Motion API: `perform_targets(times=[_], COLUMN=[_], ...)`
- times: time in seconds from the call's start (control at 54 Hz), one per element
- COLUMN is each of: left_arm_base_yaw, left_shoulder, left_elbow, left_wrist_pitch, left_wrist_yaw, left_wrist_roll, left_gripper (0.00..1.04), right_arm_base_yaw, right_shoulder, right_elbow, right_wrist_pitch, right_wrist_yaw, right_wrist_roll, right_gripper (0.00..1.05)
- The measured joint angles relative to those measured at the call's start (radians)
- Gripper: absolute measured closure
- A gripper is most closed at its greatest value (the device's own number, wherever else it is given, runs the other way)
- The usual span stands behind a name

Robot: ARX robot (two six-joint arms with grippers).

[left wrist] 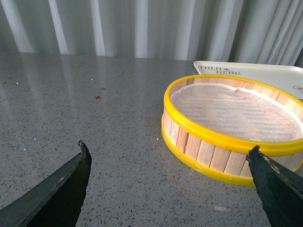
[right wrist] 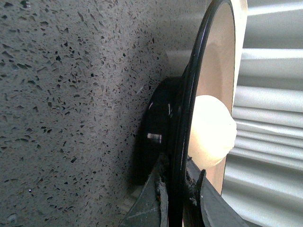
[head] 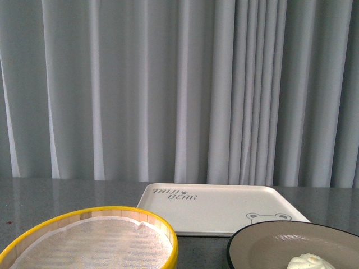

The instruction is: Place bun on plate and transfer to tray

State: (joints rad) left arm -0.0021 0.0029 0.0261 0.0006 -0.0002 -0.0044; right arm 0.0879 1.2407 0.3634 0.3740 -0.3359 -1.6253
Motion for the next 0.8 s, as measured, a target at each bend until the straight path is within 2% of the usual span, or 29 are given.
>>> perform_targets(times=[0.463,0.797], left_arm_base_yaw=[0.0,0.0], left_shoulder=[0.0,0.0], left_elbow=[0.0,0.0], left_wrist_pitch=[0.0,0.0], left_wrist_yaw=[0.0,0.0], left_wrist_roll=[0.0,0.0], left_gripper=[0.07,0.07], right_arm_base_yaw=[-0.024,-0.064], right_shoulder=[-0.025,0.009], right_elbow=[0.005,0.168], right_wrist_pitch=[0.052,0.082], right_wrist_yaw=[0.035,0.0], right_wrist_roll=[-0.005,0.002], right_gripper=[1.02,1.02])
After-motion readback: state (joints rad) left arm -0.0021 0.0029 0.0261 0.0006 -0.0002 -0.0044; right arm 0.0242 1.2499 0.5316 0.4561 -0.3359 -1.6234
